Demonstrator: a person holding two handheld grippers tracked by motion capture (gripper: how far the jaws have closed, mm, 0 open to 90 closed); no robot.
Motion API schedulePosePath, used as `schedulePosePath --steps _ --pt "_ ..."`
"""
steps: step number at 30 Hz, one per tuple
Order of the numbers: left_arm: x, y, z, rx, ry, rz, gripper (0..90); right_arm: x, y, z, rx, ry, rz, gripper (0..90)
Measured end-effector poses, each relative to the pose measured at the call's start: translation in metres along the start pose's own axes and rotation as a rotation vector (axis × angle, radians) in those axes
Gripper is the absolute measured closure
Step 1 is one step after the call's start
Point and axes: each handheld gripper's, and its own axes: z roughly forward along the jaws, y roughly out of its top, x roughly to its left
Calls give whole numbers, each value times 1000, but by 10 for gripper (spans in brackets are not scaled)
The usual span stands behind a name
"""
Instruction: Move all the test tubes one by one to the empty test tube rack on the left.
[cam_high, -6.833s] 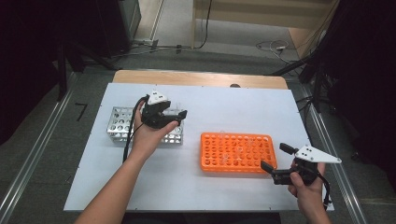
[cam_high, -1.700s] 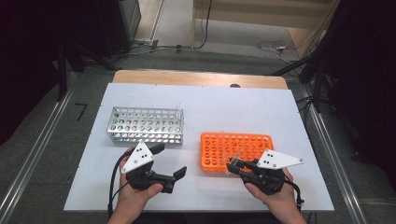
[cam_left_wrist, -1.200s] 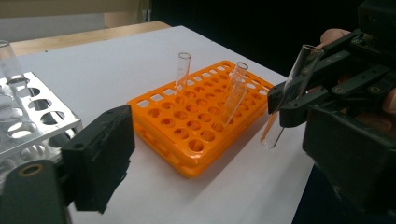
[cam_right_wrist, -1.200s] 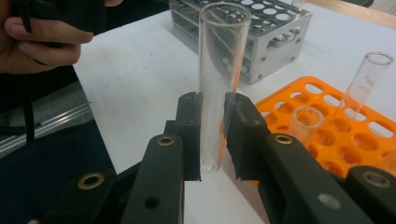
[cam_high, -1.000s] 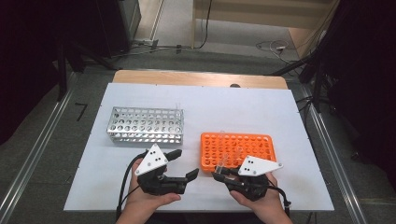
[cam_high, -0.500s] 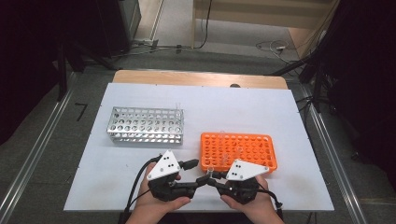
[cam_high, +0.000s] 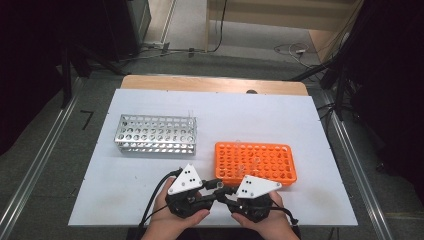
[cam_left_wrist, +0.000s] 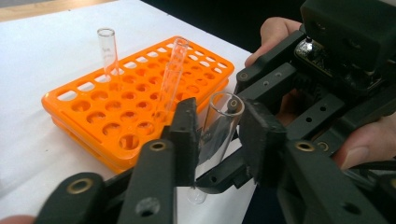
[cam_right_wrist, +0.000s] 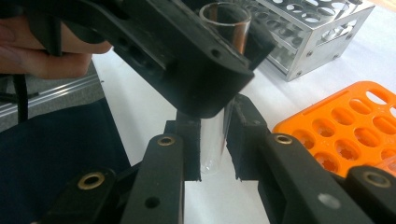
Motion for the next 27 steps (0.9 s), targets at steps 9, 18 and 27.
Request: schedulePosePath --steps 9,18,27 --pt "1 -1 1 2 19 -2 743 0 0 1 7 -3 -3 736" --pt "3 0 -2 -8 40 7 756 -3 -2 -1 -1 20 9 647" --pt "12 3 -10 -26 60 -5 757 -9 -2 -11 -32 21 36 258"
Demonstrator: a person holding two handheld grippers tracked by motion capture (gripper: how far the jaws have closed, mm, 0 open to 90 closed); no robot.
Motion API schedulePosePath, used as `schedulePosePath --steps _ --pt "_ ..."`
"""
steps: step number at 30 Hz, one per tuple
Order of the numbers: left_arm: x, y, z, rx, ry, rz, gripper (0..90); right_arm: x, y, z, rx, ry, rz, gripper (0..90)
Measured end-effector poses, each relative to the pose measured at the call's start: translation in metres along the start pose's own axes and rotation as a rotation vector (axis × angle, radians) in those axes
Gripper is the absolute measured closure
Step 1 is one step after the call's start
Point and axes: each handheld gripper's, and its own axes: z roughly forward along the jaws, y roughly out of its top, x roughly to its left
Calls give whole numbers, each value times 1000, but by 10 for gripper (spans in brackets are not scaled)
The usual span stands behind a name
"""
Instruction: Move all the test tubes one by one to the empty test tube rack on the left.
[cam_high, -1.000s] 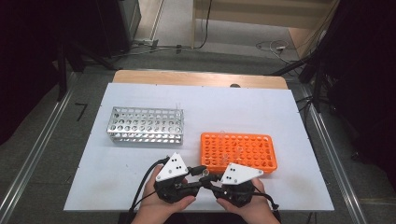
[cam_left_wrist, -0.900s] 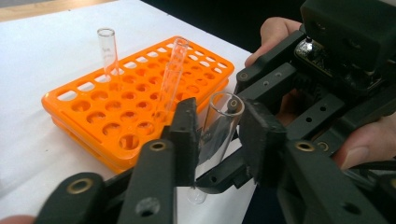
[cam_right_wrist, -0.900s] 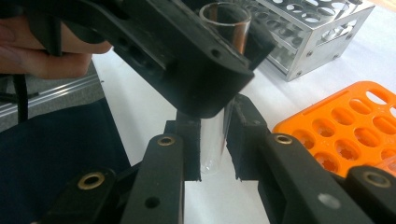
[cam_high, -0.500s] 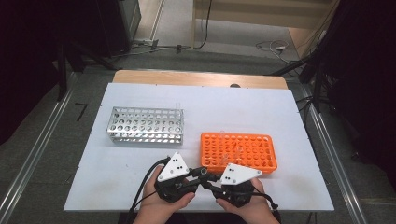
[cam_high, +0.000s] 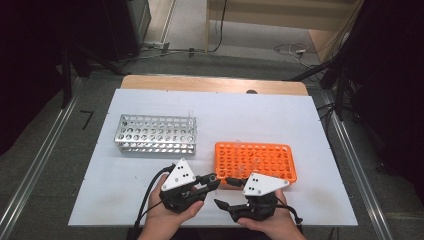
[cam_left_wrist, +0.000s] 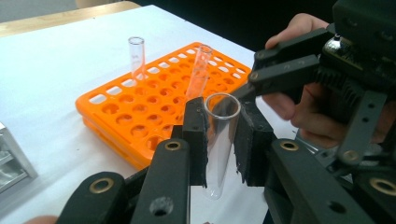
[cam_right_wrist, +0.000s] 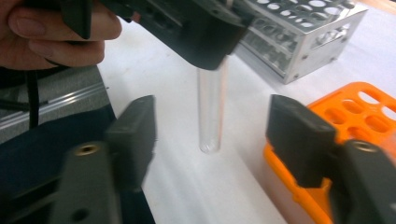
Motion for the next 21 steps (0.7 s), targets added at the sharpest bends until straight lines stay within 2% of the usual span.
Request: schedulePosePath --steps 6,8,11,21 --pt "8 3 -7 -6 14 -2 757 -10 0 -10 -16 -21 29 60" --pt "11 4 -8 -8 21 -2 757 -14 -1 -14 -22 -12 40 0" --pt "17 6 -11 -13 34 -11 757 -19 -1 -21 -47 -5 52 0" --pt "33 16 -20 -38 75 -19 757 -35 -6 -37 -69 -52 60 0"
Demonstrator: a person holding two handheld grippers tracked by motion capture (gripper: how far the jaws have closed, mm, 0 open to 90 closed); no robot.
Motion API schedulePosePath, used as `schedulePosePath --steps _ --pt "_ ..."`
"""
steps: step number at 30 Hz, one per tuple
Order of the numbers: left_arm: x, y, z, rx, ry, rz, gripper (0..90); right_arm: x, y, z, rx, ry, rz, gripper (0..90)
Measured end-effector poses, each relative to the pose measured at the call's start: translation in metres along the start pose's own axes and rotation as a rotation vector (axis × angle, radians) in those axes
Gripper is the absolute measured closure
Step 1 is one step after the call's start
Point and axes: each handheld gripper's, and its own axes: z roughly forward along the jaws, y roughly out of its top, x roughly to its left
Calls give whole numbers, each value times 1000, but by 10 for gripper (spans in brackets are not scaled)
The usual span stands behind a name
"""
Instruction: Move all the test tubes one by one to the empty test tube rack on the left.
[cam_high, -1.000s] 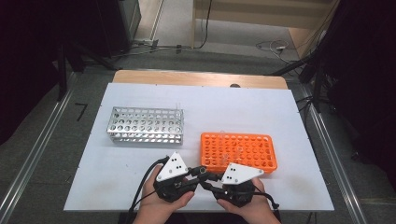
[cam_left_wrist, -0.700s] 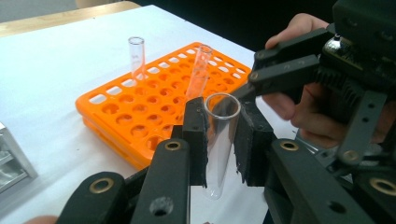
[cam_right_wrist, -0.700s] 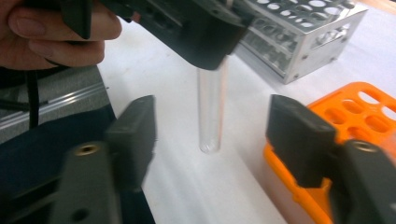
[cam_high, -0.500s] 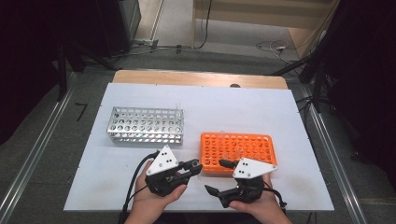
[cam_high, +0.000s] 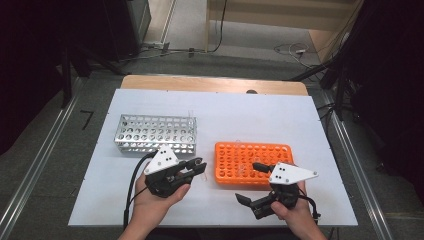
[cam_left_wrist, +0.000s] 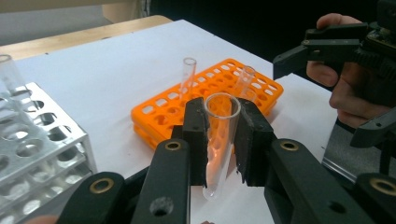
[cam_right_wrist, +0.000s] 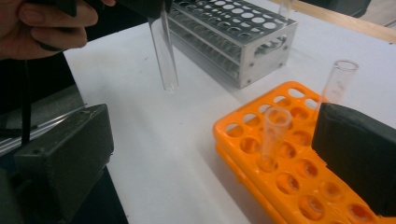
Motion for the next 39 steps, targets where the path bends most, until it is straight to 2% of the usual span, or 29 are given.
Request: schedulePosePath --steps 4,8,17,24,28,31,39 --pt "8 6 -2 -9 17 -5 757 -8 -3 -4 -7 -25 -6 0" --pt "18 13 -2 -11 42 0 757 -16 -5 -8 -8 -40 9 0" --pt "43 26 -1 -23 89 -7 757 -29 -10 -12 5 -31 27 0" --pt "63 33 2 -32 121 -32 757 -39 -15 -15 -19 -25 68 0" --pt "74 39 4 -25 143 -32 757 -44 -17 -17 -21 -47 71 0" --pt "83 43 6 -32 142 -47 757 -47 -19 -17 -18 -62 78 12" --pt "100 52 16 -28 185 -57 757 -50 -22 -16 -10 -68 79 11"
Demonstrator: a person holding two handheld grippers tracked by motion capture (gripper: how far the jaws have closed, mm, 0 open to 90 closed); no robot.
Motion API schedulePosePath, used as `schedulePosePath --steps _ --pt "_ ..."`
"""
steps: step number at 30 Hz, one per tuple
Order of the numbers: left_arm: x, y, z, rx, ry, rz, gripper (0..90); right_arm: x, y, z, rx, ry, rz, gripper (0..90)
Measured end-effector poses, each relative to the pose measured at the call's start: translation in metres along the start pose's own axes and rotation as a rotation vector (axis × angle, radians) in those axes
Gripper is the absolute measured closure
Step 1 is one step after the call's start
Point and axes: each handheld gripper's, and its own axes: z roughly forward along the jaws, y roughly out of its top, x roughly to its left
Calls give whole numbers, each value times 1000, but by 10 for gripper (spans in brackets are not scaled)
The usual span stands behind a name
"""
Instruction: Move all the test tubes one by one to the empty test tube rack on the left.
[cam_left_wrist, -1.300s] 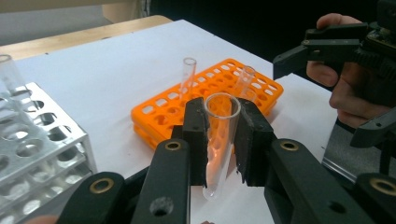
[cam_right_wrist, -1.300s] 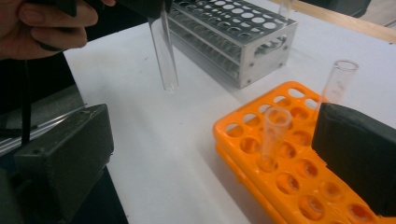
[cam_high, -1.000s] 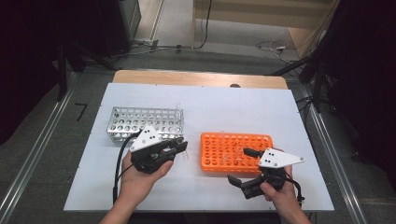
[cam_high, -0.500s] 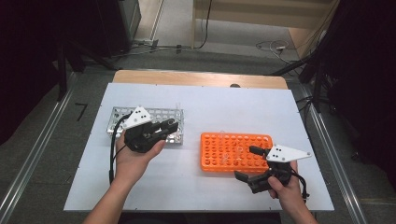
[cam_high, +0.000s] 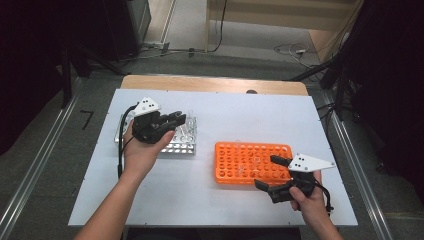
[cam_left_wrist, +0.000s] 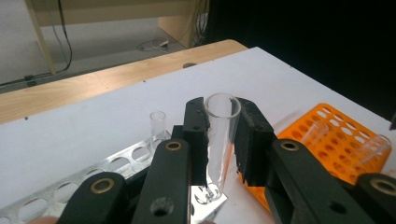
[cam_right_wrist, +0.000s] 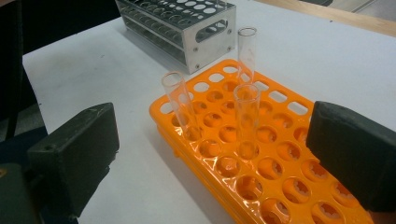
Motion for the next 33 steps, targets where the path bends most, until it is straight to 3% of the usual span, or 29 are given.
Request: schedulePosePath --steps 16,33 --pt "25 7 26 11 80 -5 757 -5 -2 -2 -2 -10 16 11" --pt "36 5 55 45 157 13 757 -11 -4 -5 -12 -18 33 12"
